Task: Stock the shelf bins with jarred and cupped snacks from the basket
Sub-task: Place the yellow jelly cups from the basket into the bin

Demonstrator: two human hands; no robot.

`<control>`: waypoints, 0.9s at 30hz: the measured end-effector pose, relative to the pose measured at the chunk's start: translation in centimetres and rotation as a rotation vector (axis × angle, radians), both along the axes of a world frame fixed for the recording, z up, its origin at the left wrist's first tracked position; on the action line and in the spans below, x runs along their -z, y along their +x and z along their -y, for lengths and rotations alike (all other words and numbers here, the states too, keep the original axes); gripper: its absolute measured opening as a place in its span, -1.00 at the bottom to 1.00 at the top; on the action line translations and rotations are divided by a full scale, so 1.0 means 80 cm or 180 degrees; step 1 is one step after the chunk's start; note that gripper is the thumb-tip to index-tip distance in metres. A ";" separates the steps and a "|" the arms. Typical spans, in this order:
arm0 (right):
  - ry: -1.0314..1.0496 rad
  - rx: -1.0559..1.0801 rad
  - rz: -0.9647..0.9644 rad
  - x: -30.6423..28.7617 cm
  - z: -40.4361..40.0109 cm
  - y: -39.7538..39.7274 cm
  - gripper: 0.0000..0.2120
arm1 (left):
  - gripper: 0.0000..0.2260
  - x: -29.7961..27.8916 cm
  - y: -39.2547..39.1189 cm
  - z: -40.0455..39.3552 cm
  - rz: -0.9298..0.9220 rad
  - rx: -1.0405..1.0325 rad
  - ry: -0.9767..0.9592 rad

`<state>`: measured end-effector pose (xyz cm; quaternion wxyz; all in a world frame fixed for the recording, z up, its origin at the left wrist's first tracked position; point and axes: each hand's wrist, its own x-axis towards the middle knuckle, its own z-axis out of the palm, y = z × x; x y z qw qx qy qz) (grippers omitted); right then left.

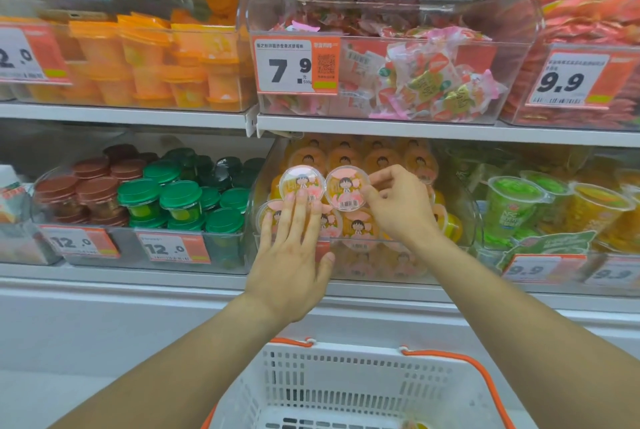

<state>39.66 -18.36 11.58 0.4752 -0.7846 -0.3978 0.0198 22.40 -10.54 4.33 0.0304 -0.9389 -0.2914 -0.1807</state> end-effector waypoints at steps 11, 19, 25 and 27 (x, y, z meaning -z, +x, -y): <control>-0.0444 -0.0245 0.0734 -0.001 0.011 0.015 -0.71 | -0.37 -0.016 0.002 0.005 0.0528 0.0060 -0.0155; 0.0707 -0.0240 0.1795 0.004 0.037 0.005 -0.85 | -0.78 -0.023 0.001 0.018 0.1579 0.0719 0.0059; 0.0176 -0.1102 0.2023 0.101 0.112 -0.010 -0.91 | -0.92 0.014 0.000 0.052 0.0205 0.1417 -0.0878; -0.1067 -0.1364 0.1687 0.159 0.135 -0.006 -0.94 | -0.84 0.050 0.007 0.064 -0.1135 0.1151 -0.1279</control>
